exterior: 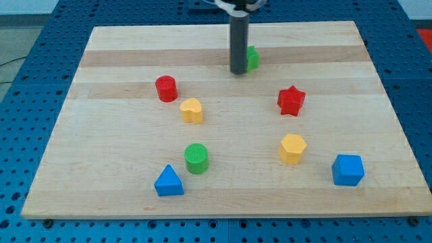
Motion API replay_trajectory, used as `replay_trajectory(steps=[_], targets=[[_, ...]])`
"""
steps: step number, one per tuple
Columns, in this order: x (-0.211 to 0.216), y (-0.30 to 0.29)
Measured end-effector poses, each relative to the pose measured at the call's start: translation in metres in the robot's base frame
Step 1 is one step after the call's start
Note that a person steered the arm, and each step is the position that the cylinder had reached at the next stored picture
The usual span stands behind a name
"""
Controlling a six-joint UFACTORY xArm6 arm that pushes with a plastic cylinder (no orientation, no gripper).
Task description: Move the green star to the left side
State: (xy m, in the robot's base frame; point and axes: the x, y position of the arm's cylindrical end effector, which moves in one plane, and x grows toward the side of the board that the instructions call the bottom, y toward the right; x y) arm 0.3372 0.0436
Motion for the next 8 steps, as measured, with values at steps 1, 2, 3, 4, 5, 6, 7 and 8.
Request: replay_trajectory(steps=[1,2,3,4,5,6,7,8], targets=[[0.000,0.024],[-0.049,0.011],[-0.079,0.011],[-0.095,0.074],[-0.113,0.031],[-0.116,-0.066],[-0.111,-0.182],[-0.100,-0.173]])
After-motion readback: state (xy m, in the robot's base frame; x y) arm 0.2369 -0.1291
